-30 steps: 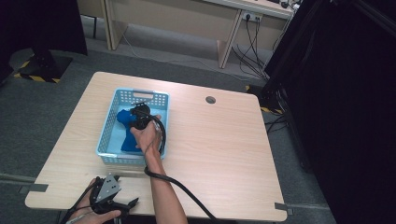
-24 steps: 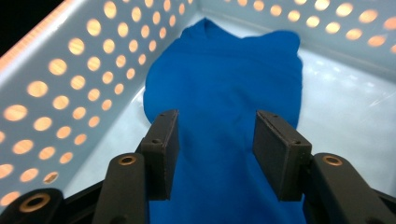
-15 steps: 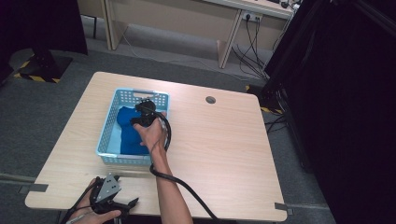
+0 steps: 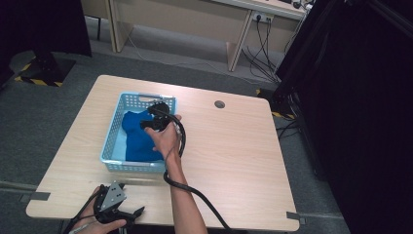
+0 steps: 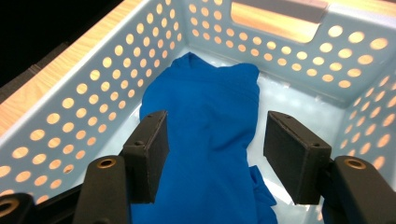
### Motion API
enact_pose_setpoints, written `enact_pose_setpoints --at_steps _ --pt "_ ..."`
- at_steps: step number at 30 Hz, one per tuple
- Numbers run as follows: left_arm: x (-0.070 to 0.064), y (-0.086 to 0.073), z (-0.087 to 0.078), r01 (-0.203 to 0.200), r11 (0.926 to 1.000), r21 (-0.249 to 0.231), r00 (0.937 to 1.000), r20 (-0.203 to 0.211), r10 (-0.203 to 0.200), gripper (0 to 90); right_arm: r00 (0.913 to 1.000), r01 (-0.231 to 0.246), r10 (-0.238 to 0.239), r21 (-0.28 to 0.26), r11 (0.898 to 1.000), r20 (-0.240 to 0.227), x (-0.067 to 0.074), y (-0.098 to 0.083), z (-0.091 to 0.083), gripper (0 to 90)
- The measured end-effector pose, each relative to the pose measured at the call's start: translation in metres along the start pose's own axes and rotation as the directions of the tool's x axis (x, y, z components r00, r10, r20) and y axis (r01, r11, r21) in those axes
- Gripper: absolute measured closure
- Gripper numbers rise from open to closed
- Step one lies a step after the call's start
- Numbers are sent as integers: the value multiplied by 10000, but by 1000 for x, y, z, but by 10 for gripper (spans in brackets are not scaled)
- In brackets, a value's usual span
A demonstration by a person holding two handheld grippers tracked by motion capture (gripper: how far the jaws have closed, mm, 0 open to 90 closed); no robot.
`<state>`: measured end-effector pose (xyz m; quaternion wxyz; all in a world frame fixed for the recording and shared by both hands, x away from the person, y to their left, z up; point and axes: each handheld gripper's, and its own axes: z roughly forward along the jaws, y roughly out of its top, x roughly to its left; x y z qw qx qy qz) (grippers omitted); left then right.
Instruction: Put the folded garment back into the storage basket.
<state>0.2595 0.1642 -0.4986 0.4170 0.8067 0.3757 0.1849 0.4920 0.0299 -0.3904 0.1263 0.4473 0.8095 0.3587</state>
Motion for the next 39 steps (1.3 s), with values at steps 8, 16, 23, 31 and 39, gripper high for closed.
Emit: enact_pose_setpoints --at_steps 8,16,23,31,39 --pt "0 0 0 -3 10000 -1 10000 -1 3 0 9999 97 -98 -165 9998 -61 -4 2 -11 316" --pt "0 0 0 1 10000 3 10000 -12 -1 0 9995 237 -241 -232 9994 -178 -3 3 -15 283" --pt "0 0 0 4 10000 -5 10000 -3 -4 0 9995 263 -268 -263 9993 -175 -5 1 -15 227" --pt "0 0 0 -1 10000 -5 10000 1 1 0 9992 360 -366 -410 9985 -134 -5 1 -19 176" --pt "0 0 0 5 10000 -5 10000 -12 -5 0 9992 365 -376 -661 9971 -149 -8 1 -30 171"
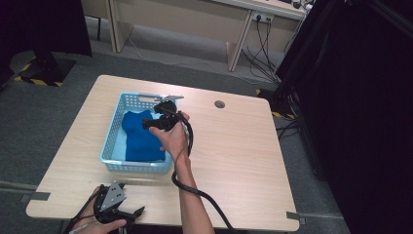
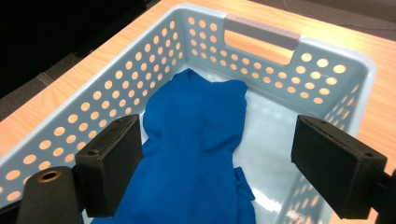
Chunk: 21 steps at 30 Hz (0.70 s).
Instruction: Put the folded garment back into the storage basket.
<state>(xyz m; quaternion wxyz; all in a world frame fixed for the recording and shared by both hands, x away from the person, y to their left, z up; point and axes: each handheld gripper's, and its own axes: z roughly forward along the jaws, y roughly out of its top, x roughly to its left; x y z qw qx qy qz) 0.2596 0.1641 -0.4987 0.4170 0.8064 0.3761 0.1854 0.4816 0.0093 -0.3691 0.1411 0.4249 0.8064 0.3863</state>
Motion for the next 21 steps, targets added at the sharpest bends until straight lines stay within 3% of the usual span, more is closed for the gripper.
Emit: enact_pose_setpoints --at_steps 21 --pt "0 0 0 -1 10000 -3 10000 -3 1 0 9999 -48 52 -342 9994 103 -19 -9 -27 168"
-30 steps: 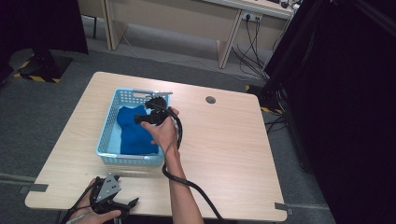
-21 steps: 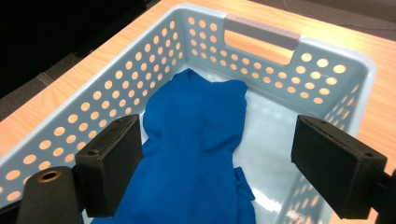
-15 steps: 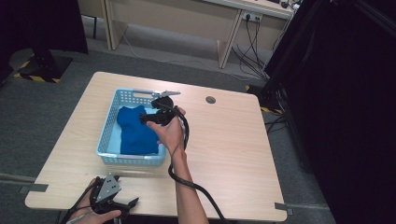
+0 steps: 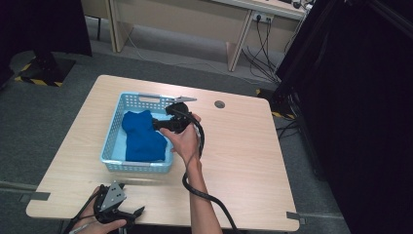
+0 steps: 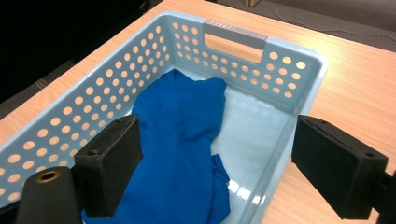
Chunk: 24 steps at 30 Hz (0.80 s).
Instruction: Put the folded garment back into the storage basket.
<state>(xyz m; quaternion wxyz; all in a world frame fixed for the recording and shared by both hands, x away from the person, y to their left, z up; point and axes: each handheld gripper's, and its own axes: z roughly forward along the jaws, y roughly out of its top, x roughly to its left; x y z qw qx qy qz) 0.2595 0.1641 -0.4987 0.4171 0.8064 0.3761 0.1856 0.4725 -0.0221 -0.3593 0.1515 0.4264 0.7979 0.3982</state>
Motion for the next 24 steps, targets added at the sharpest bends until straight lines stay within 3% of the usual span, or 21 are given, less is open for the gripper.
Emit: enact_pose_setpoints --at_steps 24 --pt "0 0 0 -1 10000 28 10000 -8 1 0 9993 -293 297 -184 9994 220 -28 -13 -18 171"
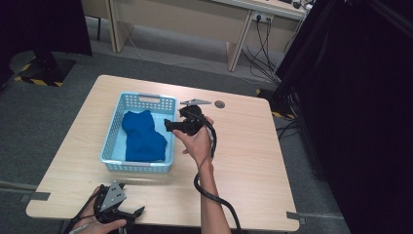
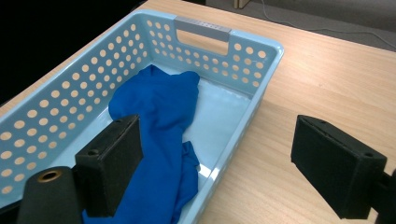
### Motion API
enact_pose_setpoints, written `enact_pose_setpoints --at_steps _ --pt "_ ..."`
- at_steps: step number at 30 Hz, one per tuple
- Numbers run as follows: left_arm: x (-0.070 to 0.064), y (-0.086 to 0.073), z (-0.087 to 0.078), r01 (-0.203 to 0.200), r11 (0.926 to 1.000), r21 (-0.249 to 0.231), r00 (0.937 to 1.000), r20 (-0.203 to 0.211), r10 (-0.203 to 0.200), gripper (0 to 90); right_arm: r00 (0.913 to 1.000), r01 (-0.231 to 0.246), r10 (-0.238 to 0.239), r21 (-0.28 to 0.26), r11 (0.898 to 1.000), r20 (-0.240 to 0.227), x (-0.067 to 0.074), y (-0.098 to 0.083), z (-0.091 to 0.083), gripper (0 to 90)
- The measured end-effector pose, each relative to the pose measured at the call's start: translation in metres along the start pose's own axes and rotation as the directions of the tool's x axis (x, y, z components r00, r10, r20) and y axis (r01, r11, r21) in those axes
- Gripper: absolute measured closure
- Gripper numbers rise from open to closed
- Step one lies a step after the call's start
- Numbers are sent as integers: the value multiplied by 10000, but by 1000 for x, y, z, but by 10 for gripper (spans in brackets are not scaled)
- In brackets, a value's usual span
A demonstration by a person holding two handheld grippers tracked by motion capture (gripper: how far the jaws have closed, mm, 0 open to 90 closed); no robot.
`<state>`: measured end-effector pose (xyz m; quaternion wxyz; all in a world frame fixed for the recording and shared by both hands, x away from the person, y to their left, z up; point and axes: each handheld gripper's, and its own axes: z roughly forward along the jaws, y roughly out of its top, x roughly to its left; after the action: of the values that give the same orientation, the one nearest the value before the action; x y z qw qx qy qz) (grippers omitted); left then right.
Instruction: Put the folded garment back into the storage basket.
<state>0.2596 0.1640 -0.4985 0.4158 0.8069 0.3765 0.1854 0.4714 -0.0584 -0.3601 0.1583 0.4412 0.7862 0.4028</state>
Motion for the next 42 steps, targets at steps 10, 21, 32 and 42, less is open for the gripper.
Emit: enact_pose_setpoints --at_steps 10,21,32,42 --pt "0 0 0 3 10000 -28 10000 -6 -3 0 9999 -127 127 0 9999 96 -9 -7 -5 171" --pt "0 0 0 8 10000 -34 10000 -15 -8 0 9995 -217 219 -76 9997 214 -19 -14 -12 171" --pt "0 0 1 14 10000 -63 10000 -20 -14 0 9995 -230 230 38 9997 232 -28 -25 -12 162" --pt "0 0 1 15 10000 -65 10000 -18 -15 0 9983 -420 421 -18 9991 404 -34 -31 -15 116"
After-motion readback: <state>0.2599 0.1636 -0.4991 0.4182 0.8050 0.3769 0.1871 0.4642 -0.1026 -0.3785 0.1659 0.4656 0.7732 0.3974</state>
